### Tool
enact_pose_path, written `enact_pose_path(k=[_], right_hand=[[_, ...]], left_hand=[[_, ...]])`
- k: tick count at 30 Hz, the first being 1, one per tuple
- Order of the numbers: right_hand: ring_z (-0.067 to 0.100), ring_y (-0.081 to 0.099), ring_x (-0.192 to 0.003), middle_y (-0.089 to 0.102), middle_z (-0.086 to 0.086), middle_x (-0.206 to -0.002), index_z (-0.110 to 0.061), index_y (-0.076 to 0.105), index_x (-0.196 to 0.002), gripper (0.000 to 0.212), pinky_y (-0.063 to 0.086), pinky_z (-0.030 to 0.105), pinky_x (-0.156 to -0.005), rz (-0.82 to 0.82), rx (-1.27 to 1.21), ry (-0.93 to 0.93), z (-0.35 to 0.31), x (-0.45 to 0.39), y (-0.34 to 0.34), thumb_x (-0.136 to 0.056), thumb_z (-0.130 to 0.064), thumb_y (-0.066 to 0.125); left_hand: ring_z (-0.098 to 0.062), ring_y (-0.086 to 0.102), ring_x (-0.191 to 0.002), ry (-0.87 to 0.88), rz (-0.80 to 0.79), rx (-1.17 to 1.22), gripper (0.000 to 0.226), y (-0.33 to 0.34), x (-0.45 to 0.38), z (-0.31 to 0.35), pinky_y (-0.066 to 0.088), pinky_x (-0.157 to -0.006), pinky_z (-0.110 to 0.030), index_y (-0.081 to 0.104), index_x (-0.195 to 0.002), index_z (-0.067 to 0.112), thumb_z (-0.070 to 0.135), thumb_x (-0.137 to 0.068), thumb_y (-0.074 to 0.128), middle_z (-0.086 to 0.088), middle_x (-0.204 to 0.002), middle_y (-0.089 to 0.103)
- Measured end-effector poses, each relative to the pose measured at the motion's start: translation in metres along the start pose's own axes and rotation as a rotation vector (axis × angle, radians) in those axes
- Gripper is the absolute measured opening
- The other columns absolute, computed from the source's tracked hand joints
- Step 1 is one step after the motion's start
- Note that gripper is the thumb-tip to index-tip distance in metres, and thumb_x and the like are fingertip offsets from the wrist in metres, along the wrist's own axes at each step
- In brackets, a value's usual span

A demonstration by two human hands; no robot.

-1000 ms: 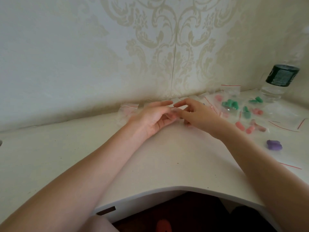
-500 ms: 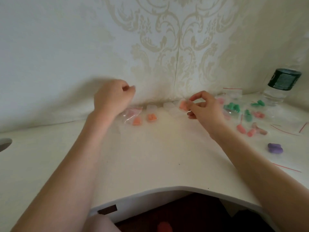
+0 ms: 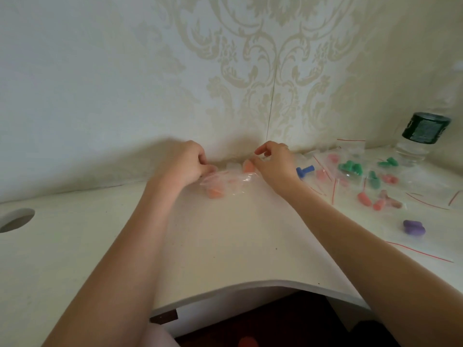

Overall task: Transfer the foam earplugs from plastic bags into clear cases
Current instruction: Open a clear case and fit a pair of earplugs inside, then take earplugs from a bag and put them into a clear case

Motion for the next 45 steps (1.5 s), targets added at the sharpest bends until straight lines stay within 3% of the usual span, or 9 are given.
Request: enact_pose_path(k=[6, 9, 13, 18, 22, 28, 34, 41, 45], right_hand=[[0.013, 0.057, -0.078, 0.062, -0.003, -0.085, -0.015, 0.062, -0.099, 0.04, 0.045, 0.024, -0.068, -0.09, -0.088, -0.046, -0.018, 0.046, 0.003, -0.095, -0.05, 0.044], [0.015, 0.051, -0.103, 0.059, -0.006, -0.106, -0.028, 0.054, -0.119, 0.05, 0.045, 0.036, -0.087, -0.213, 0.149, -0.161, -0.028, 0.068, 0.012, -0.084, -0.063, 0.048], [0.019, 0.051, -0.102, 0.062, -0.003, -0.107, -0.031, 0.057, -0.118, 0.028, 0.046, 0.035, -0.085, -0.265, 0.317, -0.257, -0.019, 0.075, 0.012, -0.091, -0.027, 0.054], [-0.001, 0.05, -0.066, 0.065, -0.005, -0.088, -0.018, 0.072, -0.101, 0.034, 0.036, 0.007, -0.062, 0.049, 0.054, -0.095, 0.013, 0.06, -0.05, -0.087, 0.002, 0.048], [0.006, 0.053, -0.065, 0.064, 0.001, -0.107, -0.017, 0.062, -0.122, 0.038, 0.04, 0.012, -0.055, 0.321, 0.018, 0.126, 0.064, 0.051, -0.133, -0.09, -0.005, 0.046], [0.038, 0.049, -0.122, 0.053, 0.024, -0.134, -0.004, 0.048, -0.138, 0.047, 0.039, 0.041, -0.105, 0.477, 0.29, 0.282, 0.133, 0.048, -0.212, -0.092, -0.007, 0.041], [0.036, 0.057, -0.106, 0.063, 0.017, -0.116, -0.017, 0.054, -0.124, 0.031, 0.043, 0.039, -0.086, 0.431, 0.46, 0.299, 0.159, 0.061, -0.205, -0.095, -0.011, 0.046], [0.018, 0.017, -0.145, 0.041, 0.0, -0.147, -0.023, 0.054, -0.13, 0.043, -0.005, 0.067, -0.108, 0.146, 0.713, 0.401, 0.184, 0.051, -0.184, -0.101, -0.032, 0.024], [0.017, 0.015, -0.146, 0.043, 0.009, -0.146, -0.028, 0.032, -0.146, 0.045, -0.009, 0.064, -0.109, 0.232, 0.583, 0.356, 0.175, 0.054, -0.185, -0.101, -0.03, 0.027]], left_hand=[[-0.028, 0.054, -0.061, -0.014, 0.04, -0.256, 0.05, 0.0, 0.009, 0.016, 0.037, -0.056, -0.031, 0.044, -0.056, 0.015, 0.05, -0.09, 0.053, -0.002, -0.054, 0.046], [-0.029, 0.059, -0.074, 0.048, 0.122, -0.272, 0.036, -0.003, 0.013, 0.026, 0.04, -0.062, -0.032, 0.053, -0.069, 0.015, 0.043, -0.092, 0.054, -0.003, -0.067, 0.054], [-0.027, 0.06, -0.074, 0.137, 0.292, 0.023, 0.012, -0.003, 0.019, 0.041, 0.047, -0.067, -0.034, 0.062, -0.087, 0.013, 0.023, -0.091, 0.056, -0.004, -0.079, 0.063], [-0.023, 0.07, -0.069, 0.197, 0.12, 0.178, 0.02, 0.028, 0.025, 0.053, 0.053, -0.063, -0.035, 0.065, -0.105, 0.016, 0.017, -0.096, 0.047, -0.002, -0.091, 0.067], [-0.032, 0.062, -0.099, 0.222, 0.078, -0.16, 0.031, 0.053, 0.021, 0.052, 0.05, -0.08, -0.038, 0.067, -0.105, 0.015, 0.034, -0.096, 0.044, -0.012, -0.103, 0.067], [-0.033, 0.062, -0.095, 0.133, 0.123, -0.089, 0.039, 0.063, 0.013, 0.052, 0.048, -0.077, -0.036, 0.071, -0.09, 0.013, 0.044, -0.092, 0.048, -0.014, -0.095, 0.069], [-0.031, 0.06, -0.102, 0.067, 0.111, -0.13, 0.033, 0.067, 0.017, 0.059, 0.047, -0.09, -0.036, 0.071, -0.088, 0.023, 0.053, -0.083, 0.058, -0.008, -0.103, 0.069], [-0.022, 0.059, -0.091, 0.139, 0.164, -0.061, 0.033, 0.063, 0.024, 0.066, 0.044, -0.081, -0.031, 0.07, -0.084, 0.024, 0.053, -0.07, 0.076, 0.001, -0.095, 0.062], [-0.03, 0.061, -0.087, 0.25, 0.324, -0.032, 0.014, 0.05, 0.027, 0.073, 0.045, -0.077, -0.035, 0.067, -0.086, 0.013, 0.012, -0.072, 0.072, -0.007, -0.094, 0.062]])
Point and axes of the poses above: each hand's wrist, its own x-axis away from the middle knuckle, its own y-axis out of the palm, z = x × y, the point moved 6 cm from there along -x, towards the middle knuckle
